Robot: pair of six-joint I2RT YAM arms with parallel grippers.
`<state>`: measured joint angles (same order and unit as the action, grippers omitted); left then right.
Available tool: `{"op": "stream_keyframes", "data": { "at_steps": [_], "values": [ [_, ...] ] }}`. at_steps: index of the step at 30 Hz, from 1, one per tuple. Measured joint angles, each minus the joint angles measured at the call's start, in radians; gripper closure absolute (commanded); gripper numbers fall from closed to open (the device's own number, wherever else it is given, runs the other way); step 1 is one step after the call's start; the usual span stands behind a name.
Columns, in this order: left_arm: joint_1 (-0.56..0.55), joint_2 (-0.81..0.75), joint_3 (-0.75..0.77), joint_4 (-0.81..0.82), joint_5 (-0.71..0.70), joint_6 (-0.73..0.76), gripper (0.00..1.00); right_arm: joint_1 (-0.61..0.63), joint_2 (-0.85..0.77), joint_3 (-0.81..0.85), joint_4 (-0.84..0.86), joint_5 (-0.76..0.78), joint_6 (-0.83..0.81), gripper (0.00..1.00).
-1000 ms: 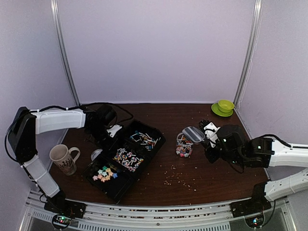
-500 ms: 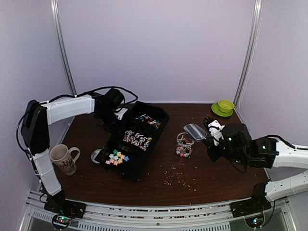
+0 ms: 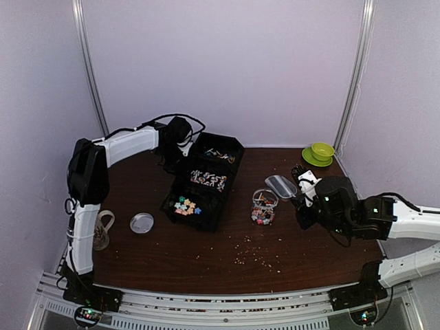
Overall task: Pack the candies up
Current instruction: Place the plate at the center of the board.
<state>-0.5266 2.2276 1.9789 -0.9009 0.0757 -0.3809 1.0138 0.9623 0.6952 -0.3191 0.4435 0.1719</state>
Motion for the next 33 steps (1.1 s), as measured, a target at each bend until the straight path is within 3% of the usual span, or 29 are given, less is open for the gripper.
{"op": "stream_keyframes", "data": {
  "at_steps": [8, 33],
  "values": [
    [0.002, 0.149, 0.129, -0.014, 0.019, -0.067, 1.00, 0.000, 0.011, 0.002, 0.001, 0.003, 0.021, 1.00],
    [0.003, 0.213, 0.161, -0.060, 0.017, -0.149, 0.88, 0.000, 0.043, 0.024, -0.002, 0.002, 0.037, 1.00]
  ]
}}
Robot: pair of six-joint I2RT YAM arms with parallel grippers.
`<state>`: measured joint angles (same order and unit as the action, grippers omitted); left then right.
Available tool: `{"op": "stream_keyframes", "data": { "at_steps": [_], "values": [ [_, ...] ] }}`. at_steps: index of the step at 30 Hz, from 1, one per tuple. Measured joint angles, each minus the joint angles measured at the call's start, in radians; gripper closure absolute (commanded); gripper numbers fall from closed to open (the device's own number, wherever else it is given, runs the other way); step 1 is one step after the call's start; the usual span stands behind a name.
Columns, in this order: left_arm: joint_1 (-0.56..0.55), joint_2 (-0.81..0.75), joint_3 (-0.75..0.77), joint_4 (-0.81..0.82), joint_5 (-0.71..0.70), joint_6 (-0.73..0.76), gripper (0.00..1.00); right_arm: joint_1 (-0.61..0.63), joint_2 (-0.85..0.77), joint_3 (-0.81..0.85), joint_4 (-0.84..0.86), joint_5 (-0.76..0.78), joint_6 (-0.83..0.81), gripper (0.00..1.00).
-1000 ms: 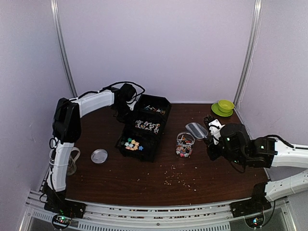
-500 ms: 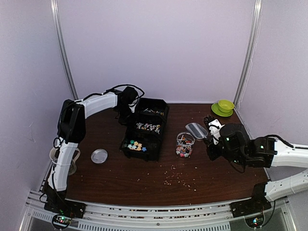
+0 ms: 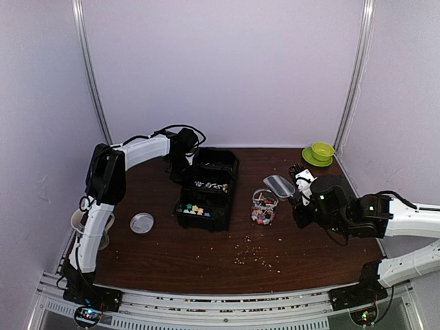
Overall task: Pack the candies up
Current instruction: Place the plate at the center of the board, then move the plate to the center of the board.
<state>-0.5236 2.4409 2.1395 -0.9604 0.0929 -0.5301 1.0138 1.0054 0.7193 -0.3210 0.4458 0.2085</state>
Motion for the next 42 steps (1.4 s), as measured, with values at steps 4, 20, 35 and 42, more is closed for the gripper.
{"op": "stream_keyframes", "data": {
  "at_steps": [4, 20, 35, 42],
  "values": [
    [0.000, 0.002, 0.006, 0.016, 0.000, -0.001, 0.83, 0.000, 0.004, 0.000, 0.000, 0.000, 0.000, 1.00],
    [0.017, -0.084, 0.005, 0.054, -0.031, -0.004, 0.53, 0.000, 0.015, 0.000, 0.002, -0.005, 0.000, 1.00],
    [-0.032, -0.546, -0.542, 0.145, -0.123, 0.014, 0.51, 0.000, 0.014, 0.000, -0.002, -0.027, 0.000, 1.00],
    [-0.111, -0.551, -0.660, 0.158, -0.143, 0.015, 0.54, 0.000, -0.035, 0.000, -0.008, -0.026, -0.003, 1.00]
  ]
}}
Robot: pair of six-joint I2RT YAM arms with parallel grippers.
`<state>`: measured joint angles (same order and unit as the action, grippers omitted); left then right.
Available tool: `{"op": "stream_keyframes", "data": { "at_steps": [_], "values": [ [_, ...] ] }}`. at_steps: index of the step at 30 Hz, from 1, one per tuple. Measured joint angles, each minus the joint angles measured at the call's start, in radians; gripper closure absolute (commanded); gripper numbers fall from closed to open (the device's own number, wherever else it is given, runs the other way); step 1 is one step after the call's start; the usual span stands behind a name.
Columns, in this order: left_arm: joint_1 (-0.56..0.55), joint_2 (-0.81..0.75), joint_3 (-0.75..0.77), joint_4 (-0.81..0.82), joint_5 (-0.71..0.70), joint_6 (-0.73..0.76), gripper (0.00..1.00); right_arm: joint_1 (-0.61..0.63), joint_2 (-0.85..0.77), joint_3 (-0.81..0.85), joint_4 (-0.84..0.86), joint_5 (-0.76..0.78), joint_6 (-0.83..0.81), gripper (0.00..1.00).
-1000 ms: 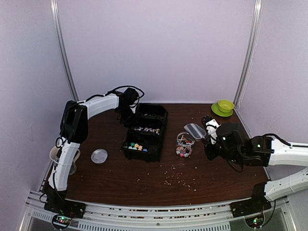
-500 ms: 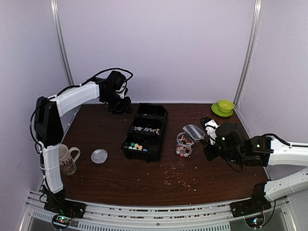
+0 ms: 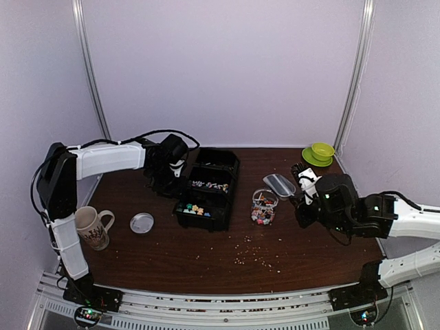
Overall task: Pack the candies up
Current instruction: Move the plate to the center of the board.
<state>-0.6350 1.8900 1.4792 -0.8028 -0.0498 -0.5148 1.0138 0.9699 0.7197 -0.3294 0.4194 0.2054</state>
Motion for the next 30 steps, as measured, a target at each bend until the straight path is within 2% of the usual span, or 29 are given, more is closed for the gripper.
{"op": "stream_keyframes", "data": {
  "at_steps": [2, 10, 18, 25, 30],
  "values": [
    [-0.004, 0.000, -0.011, 0.009, 0.000, 0.000, 0.58, 0.000, -0.009, 0.000, -0.003, 0.000, 0.000, 1.00],
    [-0.004, 0.022, -0.013, 0.052, -0.017, 0.003, 0.84, 0.000, -0.045, 0.000, -0.023, 0.000, -0.005, 1.00],
    [-0.002, 0.091, 0.024, 0.057, -0.032, 0.026, 0.97, 0.000, -0.064, 0.000, -0.027, 0.000, -0.016, 1.00],
    [-0.001, 0.203, 0.192, 0.012, -0.048, 0.116, 1.00, 0.000, -0.064, 0.000, -0.028, 0.000, -0.017, 1.00],
    [-0.001, 0.355, 0.428, -0.040, -0.057, 0.218, 0.99, 0.000, -0.064, 0.000, -0.034, 0.000, -0.016, 1.00]
  ]
}}
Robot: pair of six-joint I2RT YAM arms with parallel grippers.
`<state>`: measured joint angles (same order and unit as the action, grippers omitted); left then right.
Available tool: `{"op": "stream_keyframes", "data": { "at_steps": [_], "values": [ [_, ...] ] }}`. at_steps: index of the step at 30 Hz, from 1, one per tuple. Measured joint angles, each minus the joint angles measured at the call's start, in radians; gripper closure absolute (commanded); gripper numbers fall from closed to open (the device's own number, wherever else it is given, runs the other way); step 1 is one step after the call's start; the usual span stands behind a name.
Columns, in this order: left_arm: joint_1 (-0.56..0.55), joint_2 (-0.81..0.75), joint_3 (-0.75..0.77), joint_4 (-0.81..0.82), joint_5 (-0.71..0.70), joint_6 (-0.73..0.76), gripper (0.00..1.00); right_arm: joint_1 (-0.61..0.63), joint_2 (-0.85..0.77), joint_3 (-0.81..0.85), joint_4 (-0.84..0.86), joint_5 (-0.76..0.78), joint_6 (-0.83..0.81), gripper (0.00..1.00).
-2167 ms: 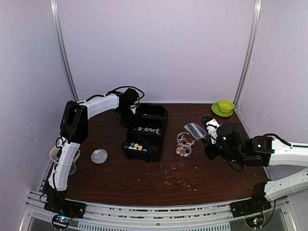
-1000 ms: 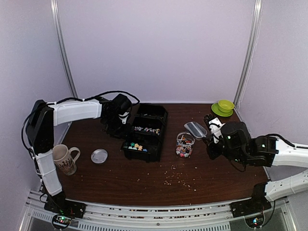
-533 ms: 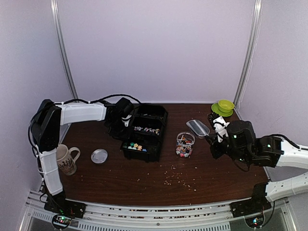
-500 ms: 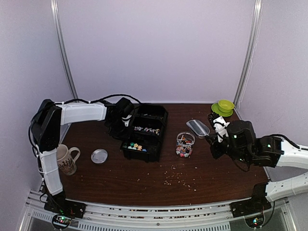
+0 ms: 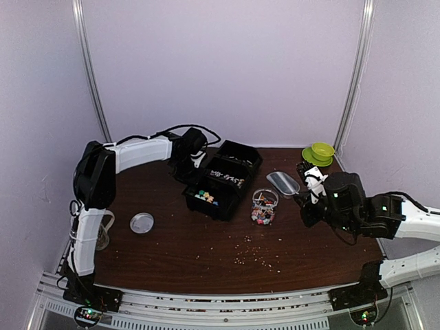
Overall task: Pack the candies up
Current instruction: Move the plate to the center of the board.
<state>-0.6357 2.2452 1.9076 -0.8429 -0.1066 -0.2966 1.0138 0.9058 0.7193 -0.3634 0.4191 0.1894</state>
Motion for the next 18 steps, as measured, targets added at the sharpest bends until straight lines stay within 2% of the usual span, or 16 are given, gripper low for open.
{"op": "stream_keyframes", "data": {
  "at_steps": [2, 3, 7, 8, 12, 18],
  "values": [
    [0.002, 0.066, 0.110, -0.023, -0.002, 0.051, 0.95, 0.000, 0.000, 0.000, -0.003, 0.000, 0.000, 1.00],
    [0.003, 0.093, 0.155, -0.029, -0.002, 0.074, 0.90, 0.000, -0.001, 0.000, -0.006, 0.000, 0.000, 1.00],
    [0.004, 0.187, 0.319, -0.040, -0.029, 0.174, 0.58, 0.000, -0.004, 0.000, -0.011, 0.000, 0.001, 1.00],
    [0.005, 0.204, 0.351, -0.025, -0.048, 0.197, 0.54, 0.000, -0.004, 0.000, -0.013, 0.000, 0.001, 1.00],
    [0.013, 0.228, 0.394, 0.040, -0.143, 0.249, 0.45, 0.000, -0.005, 0.000, -0.030, 0.000, 0.002, 1.00],
    [0.022, 0.231, 0.394, 0.084, -0.312, 0.266, 0.41, 0.000, -0.021, 0.002, -0.053, 0.000, 0.002, 1.00]
  ]
}}
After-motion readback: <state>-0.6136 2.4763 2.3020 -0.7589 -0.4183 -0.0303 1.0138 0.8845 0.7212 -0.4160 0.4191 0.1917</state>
